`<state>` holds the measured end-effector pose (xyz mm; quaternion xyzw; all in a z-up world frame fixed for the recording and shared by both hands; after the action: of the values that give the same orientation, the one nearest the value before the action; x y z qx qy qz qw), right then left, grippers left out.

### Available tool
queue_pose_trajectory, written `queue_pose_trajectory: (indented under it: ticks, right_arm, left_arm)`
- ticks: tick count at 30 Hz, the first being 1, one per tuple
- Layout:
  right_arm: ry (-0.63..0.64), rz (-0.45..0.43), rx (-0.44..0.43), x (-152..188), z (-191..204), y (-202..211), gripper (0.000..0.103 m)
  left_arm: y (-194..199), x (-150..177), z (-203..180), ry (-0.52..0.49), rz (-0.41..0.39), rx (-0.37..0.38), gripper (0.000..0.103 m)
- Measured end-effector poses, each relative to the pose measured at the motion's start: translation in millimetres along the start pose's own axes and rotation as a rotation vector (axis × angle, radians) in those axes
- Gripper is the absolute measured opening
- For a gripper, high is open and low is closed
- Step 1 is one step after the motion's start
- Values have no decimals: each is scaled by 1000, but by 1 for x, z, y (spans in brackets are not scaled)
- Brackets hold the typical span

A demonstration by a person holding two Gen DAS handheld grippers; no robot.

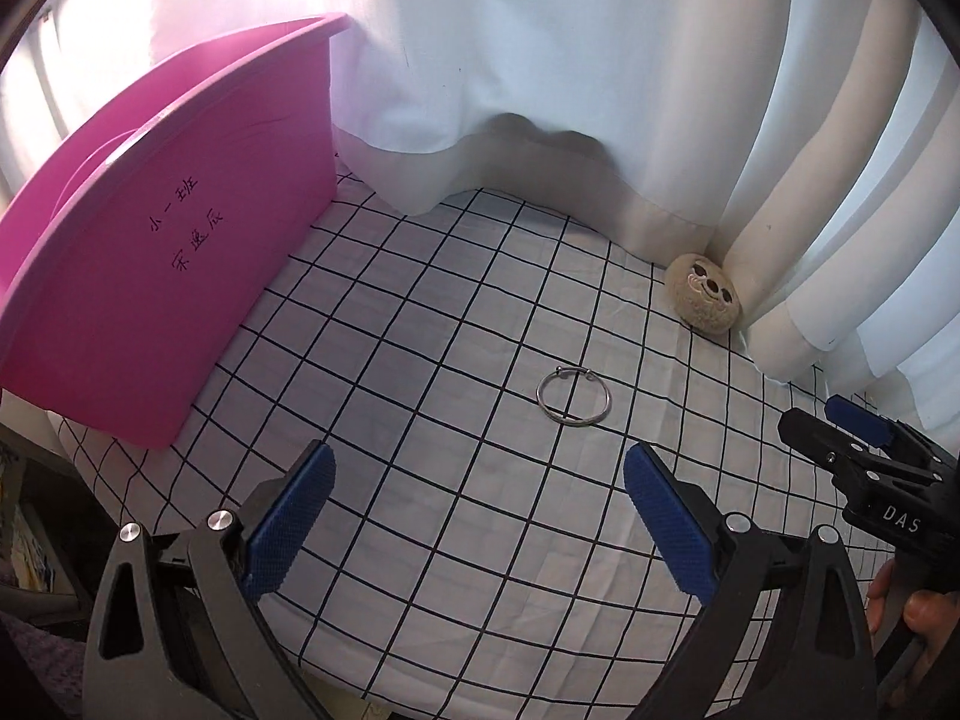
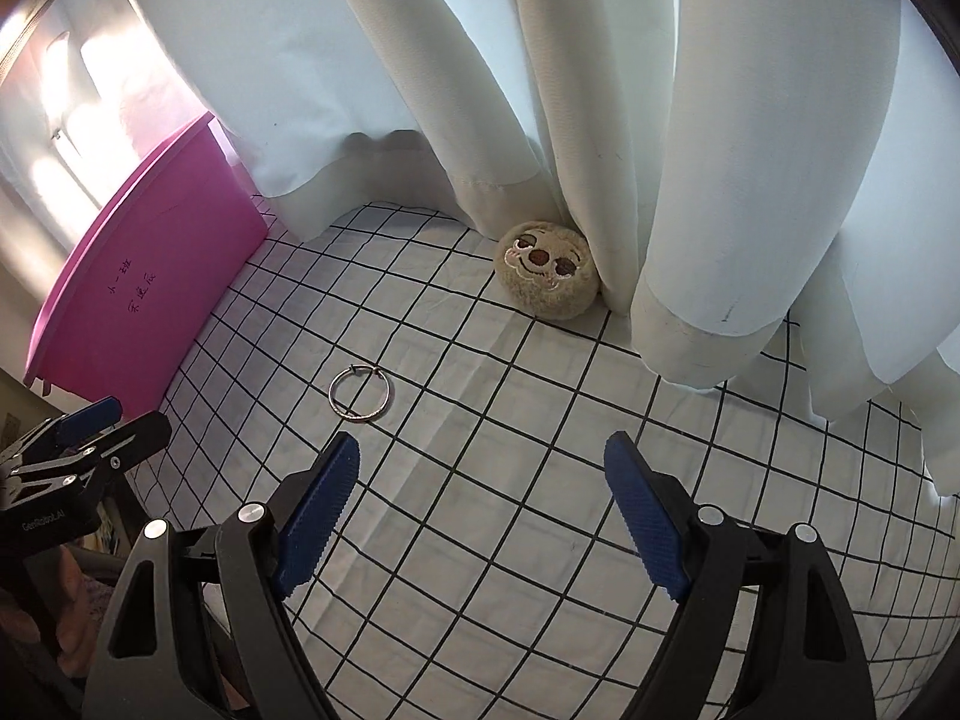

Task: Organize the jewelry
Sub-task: 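Move both tools back over the table toward the silver ring and sloth toy, then grasp the silver bangle with the left tool while the right tool grasps the sloth toy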

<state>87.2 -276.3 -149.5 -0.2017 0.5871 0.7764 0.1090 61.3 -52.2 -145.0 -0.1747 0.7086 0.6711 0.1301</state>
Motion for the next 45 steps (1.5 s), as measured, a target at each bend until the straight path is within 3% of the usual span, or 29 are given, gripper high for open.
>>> queue_pose_trajectory:
  ticks: [7, 16, 24, 45]
  right_arm:
    - [30, 9, -11, -22, -11, -45, 80]
    - [114, 13, 16, -43, -34, -90, 80]
    - [150, -15, 21, -54, -43, -104, 80]
    - [152, -38, 33, -78, -45, -126, 80]
  left_arm:
    - [-36, 2, -1, 61, 7, -49, 95]
    - [-82, 25, -10, 226, 34, -66, 95]
    - [-104, 18, -20, 300, 0, -72, 95]
    - [-124, -2, -52, 264, -19, -131, 95]
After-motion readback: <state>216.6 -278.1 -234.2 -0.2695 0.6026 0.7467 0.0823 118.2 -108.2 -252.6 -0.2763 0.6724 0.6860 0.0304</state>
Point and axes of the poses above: each gripper's, at about its wrist camera, not at the fingertips, and y roughly against the way its jaws point, z to its left, x to its underside, the point moved 4 cm from there along -y, roughly the way its jaws point, and after that the axes turned 3 degrees about z, right-handed, at the moved point
